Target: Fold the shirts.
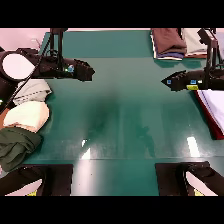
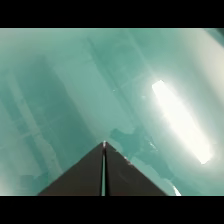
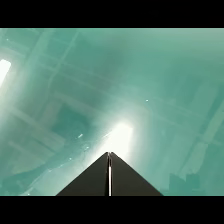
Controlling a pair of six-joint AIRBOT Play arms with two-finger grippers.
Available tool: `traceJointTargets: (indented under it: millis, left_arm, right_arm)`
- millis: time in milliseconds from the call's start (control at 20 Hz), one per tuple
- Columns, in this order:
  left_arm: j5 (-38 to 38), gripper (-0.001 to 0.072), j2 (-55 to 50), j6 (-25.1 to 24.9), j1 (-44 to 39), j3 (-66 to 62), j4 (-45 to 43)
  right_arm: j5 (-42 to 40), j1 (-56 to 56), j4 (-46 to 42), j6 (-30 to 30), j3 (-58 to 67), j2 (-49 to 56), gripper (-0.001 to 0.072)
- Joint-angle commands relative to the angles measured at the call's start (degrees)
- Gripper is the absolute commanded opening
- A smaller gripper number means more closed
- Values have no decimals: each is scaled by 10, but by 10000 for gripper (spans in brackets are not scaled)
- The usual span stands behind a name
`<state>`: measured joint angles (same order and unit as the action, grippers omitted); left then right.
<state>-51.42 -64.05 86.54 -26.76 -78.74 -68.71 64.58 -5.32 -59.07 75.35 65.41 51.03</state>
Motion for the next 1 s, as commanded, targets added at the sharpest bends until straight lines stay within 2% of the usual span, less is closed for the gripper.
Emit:
traceJointTargets:
  millis: [0,550,650,750,800,850,950]
  left_arm:
    - [0,23,0,0,0,0,0]
    - [1,23,0,2,0,0,1]
    - [17,23,0,9,0,0,23]
    - [43,41,0,-8,4,-1,-32]
    - [43,327,0,-9,13,-2,-85]
    - [41,575,0,13,27,-2,-141]
    - [24,569,0,65,73,0,-254]
  right_arm:
    - [1,-1,0,0,0,0,21]
    - [6,-1,0,0,0,0,21]
    - [6,-1,0,0,0,0,21]
    - [6,-1,0,0,0,0,21]
    - [8,-1,0,0,0,0,21]
    - [9,-1,0,0,0,0,21]
    - [10,-1,0,0,0,0,21]
